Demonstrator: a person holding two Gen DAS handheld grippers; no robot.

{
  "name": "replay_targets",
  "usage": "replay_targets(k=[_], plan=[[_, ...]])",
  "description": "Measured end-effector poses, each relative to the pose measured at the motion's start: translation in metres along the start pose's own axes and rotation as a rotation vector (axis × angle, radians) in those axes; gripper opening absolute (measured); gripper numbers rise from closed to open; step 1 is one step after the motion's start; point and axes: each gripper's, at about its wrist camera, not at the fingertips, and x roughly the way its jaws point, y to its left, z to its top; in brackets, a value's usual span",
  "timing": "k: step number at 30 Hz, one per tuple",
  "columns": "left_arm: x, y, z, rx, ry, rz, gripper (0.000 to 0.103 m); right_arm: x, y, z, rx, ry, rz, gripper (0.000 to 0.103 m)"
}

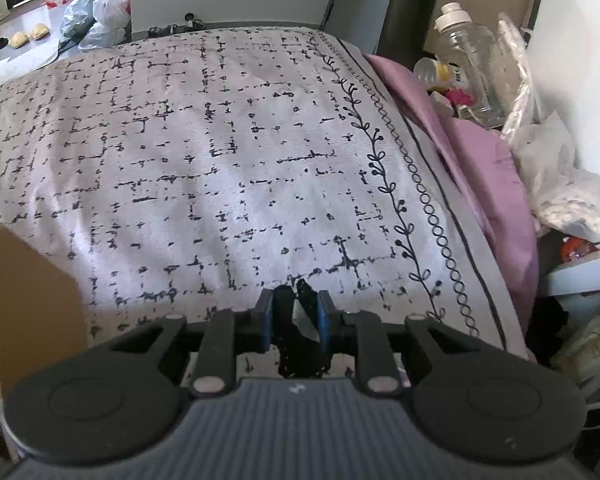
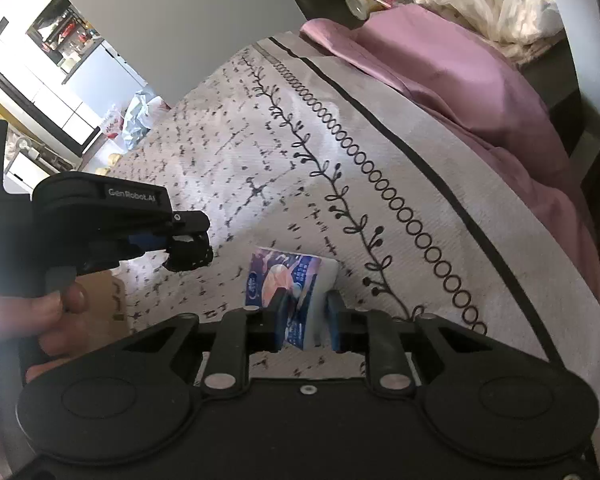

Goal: Organize soft objects
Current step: 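Grasp the black plush with the left tool while the right tool holds the snack packet, then carry the black plush and snack packet over the box with both tools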

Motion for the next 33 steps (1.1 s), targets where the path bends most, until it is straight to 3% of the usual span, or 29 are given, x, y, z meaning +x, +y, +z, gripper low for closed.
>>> replay_targets(k=[16, 33], plan=[[-0.085, 0.019, -0.013, 0.053, -0.063, -0.041, 0.021, -0.047, 0.045, -0.007, -0.055, -0.094, 0.021, 0.018], [-0.149, 0.073, -0.033, 0.028, -0.126, 0.015, 0.021, -0.089, 0.102, -0.006, -0.128, -0.166, 0.092, 0.018]])
